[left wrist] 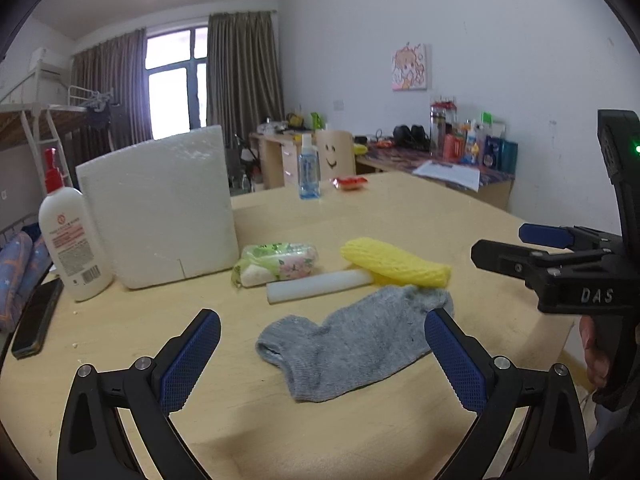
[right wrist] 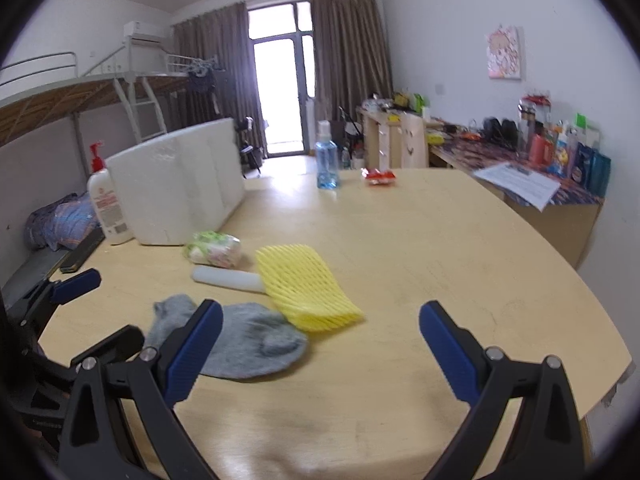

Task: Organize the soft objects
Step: 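Move both tools toward the grey sock and yellow foam net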

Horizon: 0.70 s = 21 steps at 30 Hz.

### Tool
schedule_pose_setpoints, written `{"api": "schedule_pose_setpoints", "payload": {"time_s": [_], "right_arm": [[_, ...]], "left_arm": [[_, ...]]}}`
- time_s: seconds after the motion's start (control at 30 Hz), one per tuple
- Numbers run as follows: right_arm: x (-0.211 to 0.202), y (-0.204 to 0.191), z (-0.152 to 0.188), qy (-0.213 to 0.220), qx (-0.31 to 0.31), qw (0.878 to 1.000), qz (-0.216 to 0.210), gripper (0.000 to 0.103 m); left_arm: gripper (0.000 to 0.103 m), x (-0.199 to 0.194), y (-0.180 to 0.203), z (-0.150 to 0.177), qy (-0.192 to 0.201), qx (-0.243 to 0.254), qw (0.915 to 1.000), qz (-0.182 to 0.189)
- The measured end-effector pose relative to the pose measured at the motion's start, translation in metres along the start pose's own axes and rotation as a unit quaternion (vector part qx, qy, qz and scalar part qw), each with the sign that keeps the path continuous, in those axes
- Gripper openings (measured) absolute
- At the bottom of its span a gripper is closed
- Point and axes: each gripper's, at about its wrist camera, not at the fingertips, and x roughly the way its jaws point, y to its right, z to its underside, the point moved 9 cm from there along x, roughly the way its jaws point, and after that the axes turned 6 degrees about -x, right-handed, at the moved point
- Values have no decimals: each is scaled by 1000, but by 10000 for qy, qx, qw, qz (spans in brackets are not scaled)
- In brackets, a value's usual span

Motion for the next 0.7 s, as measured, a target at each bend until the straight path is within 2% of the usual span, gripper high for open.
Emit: {"api": "schedule_pose_setpoints", "payload": {"time_s": [0.17, 0.4, 0.7], "right_arm": [[16, 12, 6, -248, 202, 9994, -109, 100], [29, 14, 9, -418, 100, 9989, -167, 100], [47, 12, 4, -694, -50, 9970, -352, 100]], "left_arm": [[102, 15, -1, 4, -290, -23, 9996, -17], [102, 35, 7, 11, -598, 11, 9982, -55], [102, 57, 8, 19, -1189, -75, 9928, -116]]}}
